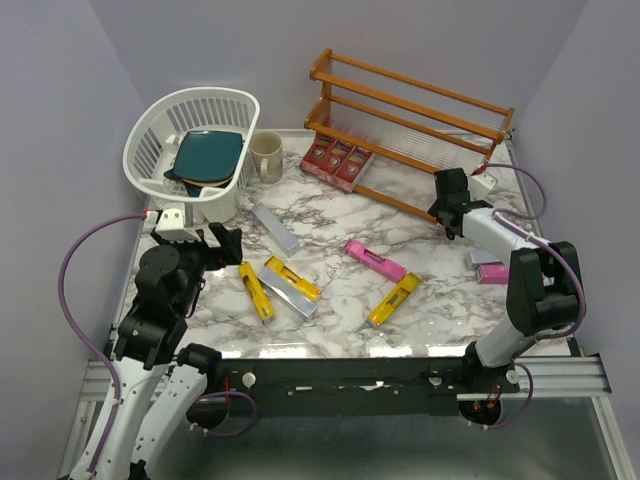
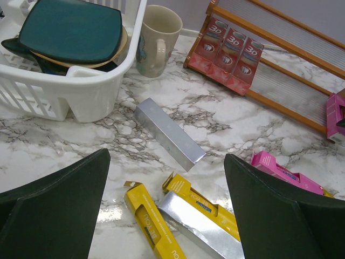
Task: Place and organize the toothpastes onto the shelf
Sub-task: Place the toothpaste on the shelf.
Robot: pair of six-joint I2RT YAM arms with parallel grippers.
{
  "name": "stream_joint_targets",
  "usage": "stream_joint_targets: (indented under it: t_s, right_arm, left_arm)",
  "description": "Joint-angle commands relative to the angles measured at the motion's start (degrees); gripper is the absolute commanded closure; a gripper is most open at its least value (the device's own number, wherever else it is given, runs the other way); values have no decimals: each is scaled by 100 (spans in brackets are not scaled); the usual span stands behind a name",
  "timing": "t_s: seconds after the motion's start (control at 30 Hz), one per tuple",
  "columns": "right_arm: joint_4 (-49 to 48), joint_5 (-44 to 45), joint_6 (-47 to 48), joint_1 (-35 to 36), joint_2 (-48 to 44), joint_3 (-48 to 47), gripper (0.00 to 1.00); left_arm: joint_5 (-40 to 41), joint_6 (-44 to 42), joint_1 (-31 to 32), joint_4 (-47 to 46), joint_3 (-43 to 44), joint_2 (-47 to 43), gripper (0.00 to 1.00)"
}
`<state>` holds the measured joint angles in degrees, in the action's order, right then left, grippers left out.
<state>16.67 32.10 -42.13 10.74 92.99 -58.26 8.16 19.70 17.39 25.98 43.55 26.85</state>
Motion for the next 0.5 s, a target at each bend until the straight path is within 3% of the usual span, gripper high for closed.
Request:
stream_joint_targets:
  t_s: [0.0, 0.47]
  right_arm:
    - [301, 157, -181, -63, -71, 43, 31]
    - [285, 33, -375, -248, -246, 288, 31]
  left_arm:
    - [45, -46, 10, -14, -57, 4, 1]
    - [36, -46, 10, 4, -57, -13, 1]
